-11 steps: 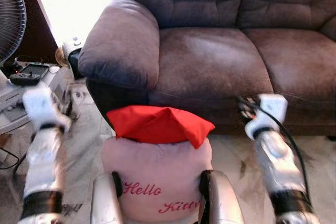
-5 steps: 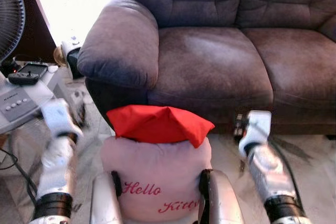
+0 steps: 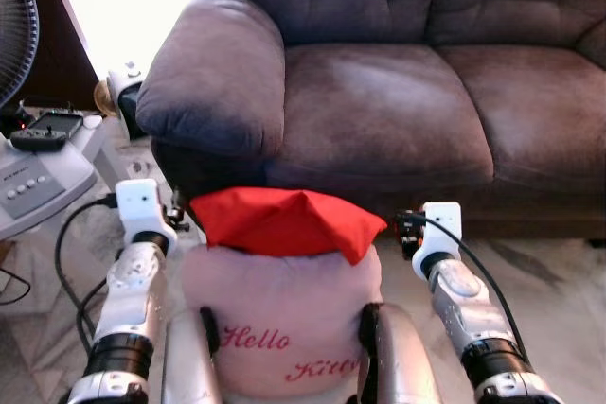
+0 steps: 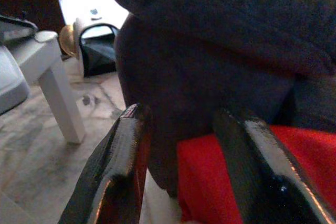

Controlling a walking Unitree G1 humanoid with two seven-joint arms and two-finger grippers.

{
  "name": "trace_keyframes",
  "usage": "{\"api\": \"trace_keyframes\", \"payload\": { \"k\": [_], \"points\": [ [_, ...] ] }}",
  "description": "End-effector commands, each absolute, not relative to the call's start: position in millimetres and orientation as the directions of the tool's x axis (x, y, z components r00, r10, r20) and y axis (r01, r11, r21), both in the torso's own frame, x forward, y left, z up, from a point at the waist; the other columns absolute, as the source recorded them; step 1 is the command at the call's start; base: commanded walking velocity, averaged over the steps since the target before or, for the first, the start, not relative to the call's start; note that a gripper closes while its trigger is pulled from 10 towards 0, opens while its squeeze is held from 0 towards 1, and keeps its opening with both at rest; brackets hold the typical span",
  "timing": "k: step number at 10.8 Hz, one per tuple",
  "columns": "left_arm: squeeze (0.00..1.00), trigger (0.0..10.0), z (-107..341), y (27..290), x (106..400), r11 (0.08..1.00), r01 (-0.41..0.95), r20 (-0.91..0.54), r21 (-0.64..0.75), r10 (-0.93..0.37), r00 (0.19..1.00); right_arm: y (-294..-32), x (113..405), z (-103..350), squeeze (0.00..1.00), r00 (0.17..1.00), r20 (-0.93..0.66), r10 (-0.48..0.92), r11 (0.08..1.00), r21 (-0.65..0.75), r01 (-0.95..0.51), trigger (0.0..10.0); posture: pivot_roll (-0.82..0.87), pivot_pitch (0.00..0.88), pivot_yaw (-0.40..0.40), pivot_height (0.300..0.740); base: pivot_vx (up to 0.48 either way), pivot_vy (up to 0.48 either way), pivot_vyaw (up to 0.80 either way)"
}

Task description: Move the pillow to the sofa from floor

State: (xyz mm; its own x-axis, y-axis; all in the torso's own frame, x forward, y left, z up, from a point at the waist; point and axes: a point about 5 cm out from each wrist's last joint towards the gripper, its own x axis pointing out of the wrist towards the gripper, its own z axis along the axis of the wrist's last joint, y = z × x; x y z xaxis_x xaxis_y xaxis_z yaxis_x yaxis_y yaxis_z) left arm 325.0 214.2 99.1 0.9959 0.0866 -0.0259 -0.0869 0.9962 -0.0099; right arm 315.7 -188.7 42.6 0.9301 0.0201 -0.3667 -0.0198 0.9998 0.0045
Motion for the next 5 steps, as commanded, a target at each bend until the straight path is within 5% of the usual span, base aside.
{"api": "trace_keyframes", "payload": {
  "k": [1,3,5],
  "points": [
    [0.0,10.0,101,215,328,0.997,-0.083,-0.02,0.001,0.083,0.996,-186,318,45,0.0,0.932,-0.361,0.025,1.0,-0.009,-0.03,10.0,0.03,0.056,-0.054,0.471,0.0,0.0,0.8],
    [0.0,10.0,103,212,330,0.997,-0.074,-0.016,0.0,0.074,0.997,-188,311,38,0.0,0.925,-0.378,0.018,1.0,-0.003,-0.02,10.0,0.04,0.07,-0.064,0.471,0.0,0.0,0.8],
    [0.0,10.0,100,213,325,0.997,-0.075,-0.019,0.006,0.075,0.997,-190,308,33,0.0,0.921,-0.389,0.013,1.0,0.013,-0.009,10.0,0.05,0.074,-0.071,0.471,0.0,0.0,0.0]
  ]
}}
